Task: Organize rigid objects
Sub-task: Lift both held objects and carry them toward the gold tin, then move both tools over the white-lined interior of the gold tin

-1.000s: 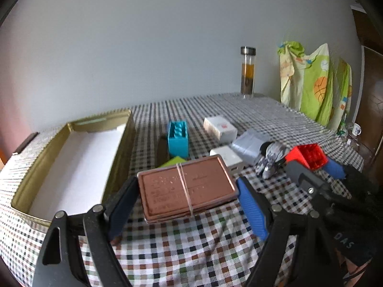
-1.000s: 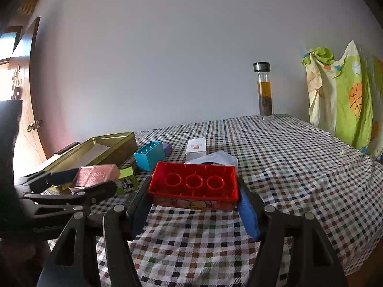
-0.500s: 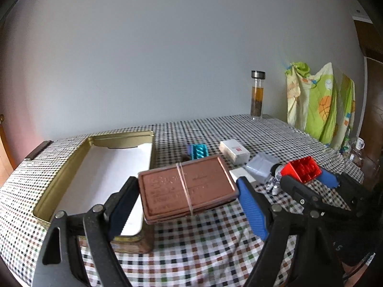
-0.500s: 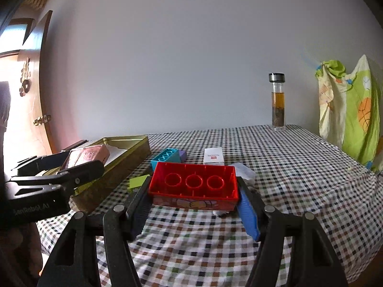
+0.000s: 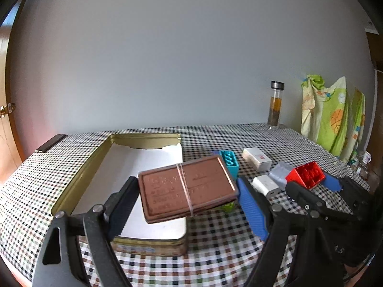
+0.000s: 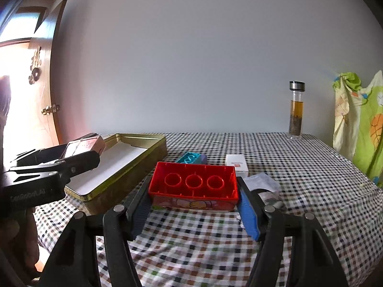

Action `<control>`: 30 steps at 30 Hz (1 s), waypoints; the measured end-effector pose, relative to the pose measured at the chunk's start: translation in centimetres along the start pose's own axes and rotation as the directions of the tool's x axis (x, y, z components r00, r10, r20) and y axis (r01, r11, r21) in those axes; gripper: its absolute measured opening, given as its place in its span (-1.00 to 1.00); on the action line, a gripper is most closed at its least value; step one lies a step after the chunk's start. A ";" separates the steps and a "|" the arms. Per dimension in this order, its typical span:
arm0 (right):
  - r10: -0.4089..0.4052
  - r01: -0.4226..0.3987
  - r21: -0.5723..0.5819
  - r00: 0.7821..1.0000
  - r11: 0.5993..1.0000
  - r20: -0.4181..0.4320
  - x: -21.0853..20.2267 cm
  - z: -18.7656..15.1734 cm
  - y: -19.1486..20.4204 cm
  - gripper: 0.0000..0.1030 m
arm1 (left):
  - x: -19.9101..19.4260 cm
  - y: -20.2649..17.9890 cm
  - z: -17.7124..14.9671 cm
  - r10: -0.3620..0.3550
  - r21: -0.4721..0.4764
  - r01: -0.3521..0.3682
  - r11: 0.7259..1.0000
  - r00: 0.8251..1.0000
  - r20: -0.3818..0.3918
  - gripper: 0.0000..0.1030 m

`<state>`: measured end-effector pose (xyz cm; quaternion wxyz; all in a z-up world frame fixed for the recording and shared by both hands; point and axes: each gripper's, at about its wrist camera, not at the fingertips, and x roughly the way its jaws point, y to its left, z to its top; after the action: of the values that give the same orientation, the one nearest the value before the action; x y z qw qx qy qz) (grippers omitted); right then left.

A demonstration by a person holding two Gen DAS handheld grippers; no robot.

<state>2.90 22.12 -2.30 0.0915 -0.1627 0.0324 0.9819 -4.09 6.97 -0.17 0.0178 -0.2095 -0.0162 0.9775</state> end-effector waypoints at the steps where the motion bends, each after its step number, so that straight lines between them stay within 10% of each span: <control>1: 0.006 -0.006 -0.006 1.000 1.000 -0.001 0.2 0.1 0.3 0.31 | 0.0 0.2 0.0 0.003 -0.004 -0.003 1.000 1.000 0.001 0.61; 30: 0.111 -0.114 -0.086 0.993 0.990 -0.037 4.6 1.3 4.9 0.31 | 0.9 6.0 -1.4 0.103 -0.098 -0.104 0.990 0.995 -0.014 0.61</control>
<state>-2.72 18.21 -2.43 0.0284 -0.1803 -0.0003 0.9832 -4.49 1.09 -2.06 -0.0431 -0.2152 -0.0536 0.9741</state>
